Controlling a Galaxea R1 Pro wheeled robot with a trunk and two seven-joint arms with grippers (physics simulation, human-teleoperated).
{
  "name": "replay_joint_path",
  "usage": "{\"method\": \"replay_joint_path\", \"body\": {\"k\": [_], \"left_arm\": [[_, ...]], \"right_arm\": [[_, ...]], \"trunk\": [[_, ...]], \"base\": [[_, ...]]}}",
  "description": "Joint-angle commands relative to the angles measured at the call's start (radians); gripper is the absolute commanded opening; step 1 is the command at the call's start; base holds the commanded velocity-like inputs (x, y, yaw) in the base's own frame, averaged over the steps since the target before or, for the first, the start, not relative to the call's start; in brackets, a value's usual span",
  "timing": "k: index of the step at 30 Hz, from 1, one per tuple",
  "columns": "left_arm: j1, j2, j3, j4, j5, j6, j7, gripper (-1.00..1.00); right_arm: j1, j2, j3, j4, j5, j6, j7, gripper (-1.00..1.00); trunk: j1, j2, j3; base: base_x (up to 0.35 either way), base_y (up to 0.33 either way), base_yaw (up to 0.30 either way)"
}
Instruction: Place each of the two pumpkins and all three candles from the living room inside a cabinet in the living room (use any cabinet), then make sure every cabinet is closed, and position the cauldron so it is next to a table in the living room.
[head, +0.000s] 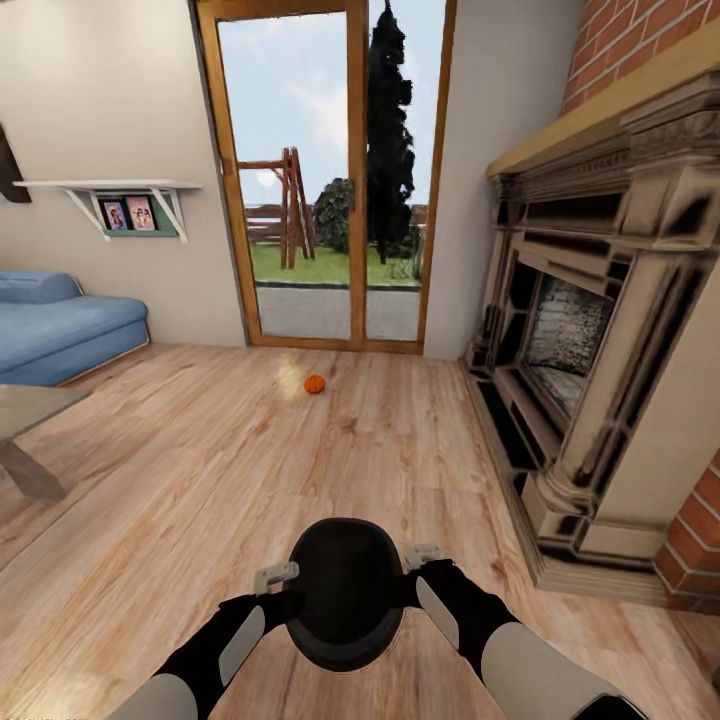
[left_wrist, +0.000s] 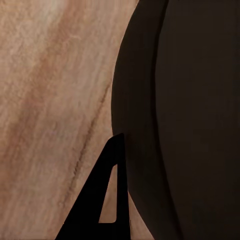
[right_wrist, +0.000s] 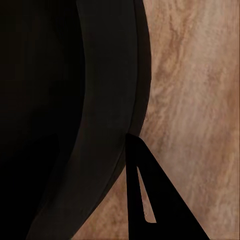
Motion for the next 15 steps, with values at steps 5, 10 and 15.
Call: {"method": "replay_joint_path", "body": {"k": [5, 10, 15], "left_arm": [[-0.001, 0.002, 0.005, -0.002, -0.014, 0.005, 0.008, -1.0], [-0.001, 0.001, 0.005, -0.002, -0.014, 0.005, 0.008, -1.0], [-0.001, 0.002, 0.005, -0.002, -0.014, 0.005, 0.008, -1.0]], "right_arm": [[-0.001, -0.001, 0.0, -0.032, -0.039, 0.001, 0.034, -1.0], [-0.001, -0.001, 0.0, -0.032, -0.039, 0.001, 0.036, -1.0], [-0.001, -0.001, 0.0, -0.032, -0.039, 0.0, 0.036, -1.0]], "trunk": [[0.0, -0.001, -0.001], [0.0, -0.001, -0.001], [0.0, -0.001, -0.001]], "base": [[0.303, 0.0, 0.271], [0.333, 0.0, 0.27], [0.336, 0.0, 0.101]]}}
